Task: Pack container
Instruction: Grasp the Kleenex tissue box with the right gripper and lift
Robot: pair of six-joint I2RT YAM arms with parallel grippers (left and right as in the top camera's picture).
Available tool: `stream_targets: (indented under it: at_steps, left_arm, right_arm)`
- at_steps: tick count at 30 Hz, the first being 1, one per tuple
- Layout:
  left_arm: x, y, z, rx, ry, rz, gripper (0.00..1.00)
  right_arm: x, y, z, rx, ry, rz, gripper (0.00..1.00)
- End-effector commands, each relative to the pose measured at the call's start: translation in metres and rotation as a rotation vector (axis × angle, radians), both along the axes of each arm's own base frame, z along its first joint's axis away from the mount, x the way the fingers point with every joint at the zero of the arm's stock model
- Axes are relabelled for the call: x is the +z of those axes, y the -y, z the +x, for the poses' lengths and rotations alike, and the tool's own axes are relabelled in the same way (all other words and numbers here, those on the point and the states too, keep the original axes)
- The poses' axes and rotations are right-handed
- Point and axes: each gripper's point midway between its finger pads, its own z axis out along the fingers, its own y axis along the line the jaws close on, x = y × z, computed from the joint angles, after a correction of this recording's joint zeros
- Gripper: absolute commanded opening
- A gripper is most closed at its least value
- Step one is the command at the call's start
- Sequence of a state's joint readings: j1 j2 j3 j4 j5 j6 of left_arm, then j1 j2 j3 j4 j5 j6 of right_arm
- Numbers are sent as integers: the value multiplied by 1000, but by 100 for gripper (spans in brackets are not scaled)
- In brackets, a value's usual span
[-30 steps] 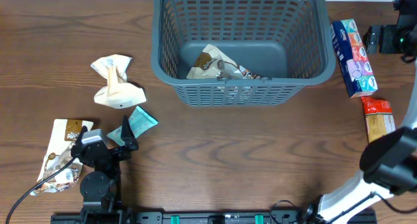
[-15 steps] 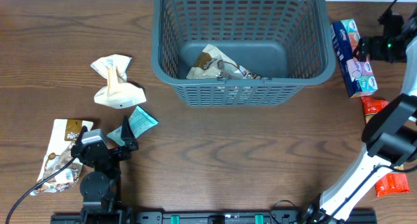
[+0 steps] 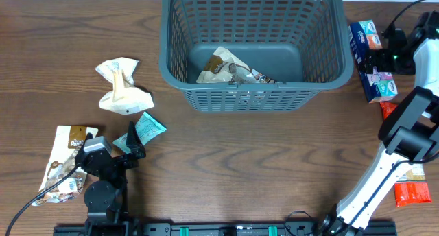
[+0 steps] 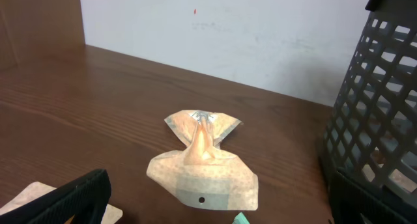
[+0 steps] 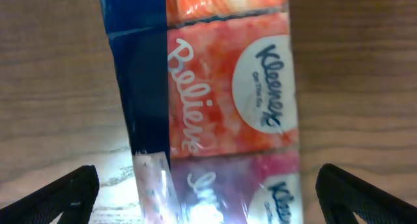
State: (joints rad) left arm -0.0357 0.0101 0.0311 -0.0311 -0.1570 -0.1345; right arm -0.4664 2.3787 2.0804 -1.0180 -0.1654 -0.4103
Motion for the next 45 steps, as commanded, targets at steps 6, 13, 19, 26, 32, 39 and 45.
stream_targets:
  at_steps: [6,13,19,26,32,39,45]
  left_arm:
    - [-17,0,0,6,-42,-11,99]
    - [-17,0,0,6,-42,-11,99]
    - [-17,0,0,6,-42,-11,99]
    - [-17,0,0,5,-42,-11,99]
    - [-17,0,0,5,-42,-11,99]
    - [-17,0,0,5,-42,-11,99]
    - [-17,0,0,5,-42,-11,99]
  right_arm:
    - [-32,-16,4,49,-38,55,99]
    - [-34,-20,8,60,-29,57,94]
    - [-34,-23,6,62,-36,67,74]
    - [-34,-28,5,69,-39,93,56]
    - [-31,-38,9,59,-15,154,20]
    - [-16,-41,10,42,-3,175,19]
    - [42,-40,22,59,109,129,18]
